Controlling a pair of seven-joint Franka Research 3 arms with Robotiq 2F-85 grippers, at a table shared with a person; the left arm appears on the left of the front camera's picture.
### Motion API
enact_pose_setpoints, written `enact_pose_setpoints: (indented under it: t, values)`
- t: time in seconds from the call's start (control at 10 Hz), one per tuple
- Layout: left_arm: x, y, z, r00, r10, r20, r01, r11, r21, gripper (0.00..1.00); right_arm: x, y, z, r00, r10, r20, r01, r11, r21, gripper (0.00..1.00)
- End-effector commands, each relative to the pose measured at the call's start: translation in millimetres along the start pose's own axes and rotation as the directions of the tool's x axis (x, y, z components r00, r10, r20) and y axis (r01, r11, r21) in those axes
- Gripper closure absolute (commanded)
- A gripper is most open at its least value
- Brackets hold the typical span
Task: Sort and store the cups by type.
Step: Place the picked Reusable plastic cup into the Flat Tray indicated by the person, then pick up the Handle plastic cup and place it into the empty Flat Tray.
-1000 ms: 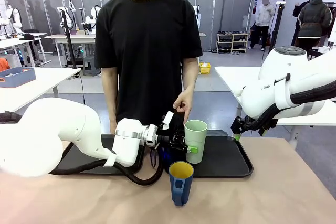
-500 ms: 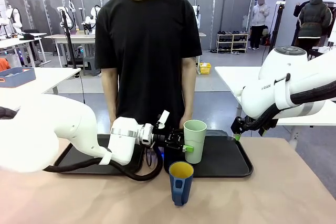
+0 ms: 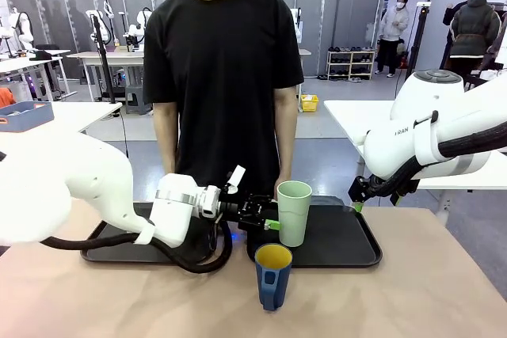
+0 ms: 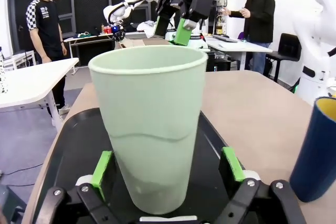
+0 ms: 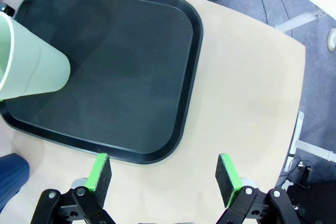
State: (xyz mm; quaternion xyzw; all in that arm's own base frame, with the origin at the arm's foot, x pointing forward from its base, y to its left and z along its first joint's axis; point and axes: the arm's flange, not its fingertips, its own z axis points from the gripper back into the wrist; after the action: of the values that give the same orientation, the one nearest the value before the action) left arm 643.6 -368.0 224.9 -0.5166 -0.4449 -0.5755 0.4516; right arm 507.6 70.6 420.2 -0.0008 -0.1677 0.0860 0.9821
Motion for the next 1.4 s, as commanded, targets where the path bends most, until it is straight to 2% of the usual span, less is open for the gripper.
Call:
enact_pose_setpoints:
  t: [0.0,0.3,0.5,0.6,1.3]
  values:
    - [20,-35,23,0.999,-0.025,-0.046,0.026,0.999,0.027,0.0,0,0,-1,1.0,0.004,0.005,-0.004,1.0,-0.003,0.0]
    - [36,-55,41,0.995,-0.029,-0.096,0.034,0.998,0.05,0.0,0,0,-1,1.0,0.004,0.005,-0.004,1.0,-0.003,0.0]
    - [40,-61,47,0.994,-0.046,-0.098,0.052,0.997,0.052,0.0,0,0,-1,1.0,0.004,0.005,-0.004,1.0,-0.003,0.0]
    - [35,-41,41,0.996,-0.011,-0.083,0.013,1.0,0.025,0.0,0,0,-1,1.0,0.004,0.005,-0.004,1.0,-0.003,0.0]
    - [35,-46,43,0.996,-0.015,-0.09,0.017,1.0,0.024,0.0,0,0,-1,1.0,0.004,0.005,-0.004,1.0,-0.003,0.0]
